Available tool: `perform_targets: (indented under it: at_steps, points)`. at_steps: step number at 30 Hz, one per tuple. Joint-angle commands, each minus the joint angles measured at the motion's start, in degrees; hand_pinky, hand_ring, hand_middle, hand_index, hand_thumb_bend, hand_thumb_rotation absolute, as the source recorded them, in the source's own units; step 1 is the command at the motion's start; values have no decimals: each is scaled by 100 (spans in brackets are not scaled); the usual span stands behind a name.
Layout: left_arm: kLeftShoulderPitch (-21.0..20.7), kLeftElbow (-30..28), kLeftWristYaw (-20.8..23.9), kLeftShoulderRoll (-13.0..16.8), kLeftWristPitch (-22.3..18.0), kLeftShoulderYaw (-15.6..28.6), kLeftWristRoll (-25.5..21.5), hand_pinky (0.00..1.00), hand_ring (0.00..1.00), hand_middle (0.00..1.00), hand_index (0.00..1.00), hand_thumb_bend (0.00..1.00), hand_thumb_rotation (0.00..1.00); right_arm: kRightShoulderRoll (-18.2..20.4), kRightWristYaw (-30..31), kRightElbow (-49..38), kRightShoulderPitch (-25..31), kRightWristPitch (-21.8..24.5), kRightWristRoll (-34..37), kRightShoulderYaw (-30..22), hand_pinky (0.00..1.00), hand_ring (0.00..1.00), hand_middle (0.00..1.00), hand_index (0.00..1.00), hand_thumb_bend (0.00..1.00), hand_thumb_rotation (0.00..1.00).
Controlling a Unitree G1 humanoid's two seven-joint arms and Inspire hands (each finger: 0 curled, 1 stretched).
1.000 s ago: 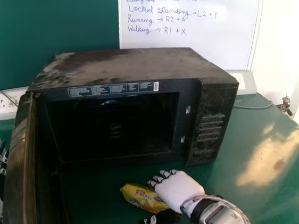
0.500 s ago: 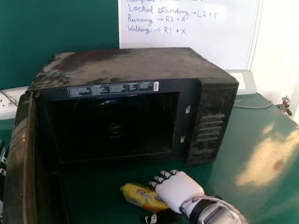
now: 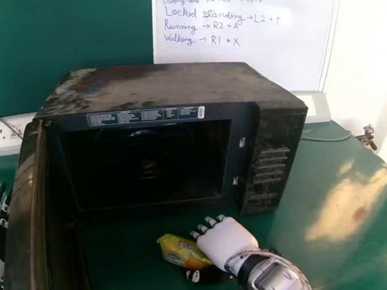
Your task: Put biscuit inside oven
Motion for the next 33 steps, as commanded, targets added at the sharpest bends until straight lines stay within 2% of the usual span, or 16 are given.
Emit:
perform_targets:
  at_steps: [1,4,5,6,8,10,11,14,15,17,22,27,33]
  points:
    - [172,176,-4,-206,30,-23,-55,51,67,81,92,11,0,-72,216,154,9,-41,-215,129,94,95,98,98,78,23]
    - [174,186,-14,-202,2,-25,-34,49,66,80,92,11,0,-102,197,142,-9,-73,-350,196,91,93,96,98,78,24]
    - [174,186,-23,-204,-4,-23,-38,48,66,79,91,11,0,-155,12,140,9,-111,-405,213,88,91,95,97,79,25]
    - [174,182,-20,-208,-1,-21,-42,48,66,80,92,11,0,-229,-218,147,27,-164,-467,232,81,86,91,93,82,24]
    - [174,179,-14,-206,9,-17,-47,49,66,79,91,11,0,-402,-664,178,40,-296,-574,264,73,79,85,88,83,23]
    - [192,135,11,-207,30,-25,-40,51,67,80,92,11,0,-415,-971,213,102,-231,-730,269,66,71,78,81,81,22]
    - [200,111,22,-210,45,-27,-43,52,67,79,92,11,0,-387,-1003,192,129,-167,-845,281,61,66,73,77,80,22]
    - [203,105,-9,-205,49,-20,-60,51,66,79,92,11,0,-174,-910,141,190,33,-907,237,39,46,54,71,78,19]
    - [200,110,-20,-202,42,-19,-58,50,66,79,92,11,0,-123,-849,135,192,52,-769,186,33,40,50,69,66,8]
    - [184,151,-66,-185,41,-11,-69,50,66,79,92,11,0,-42,-748,131,186,89,-483,83,27,34,48,68,60,2]
    - [163,205,-91,-182,32,3,-69,50,66,80,92,10,0,-12,-693,96,208,138,-217,-12,25,31,47,66,57,0]
    - [163,203,-92,-182,63,6,-81,52,67,81,92,10,0,-48,-962,103,251,102,-130,-53,25,30,47,65,57,0]
    - [144,230,-103,-194,1,12,-63,45,65,79,92,10,0,-82,-1271,142,272,71,-69,-72,25,30,47,64,57,0]
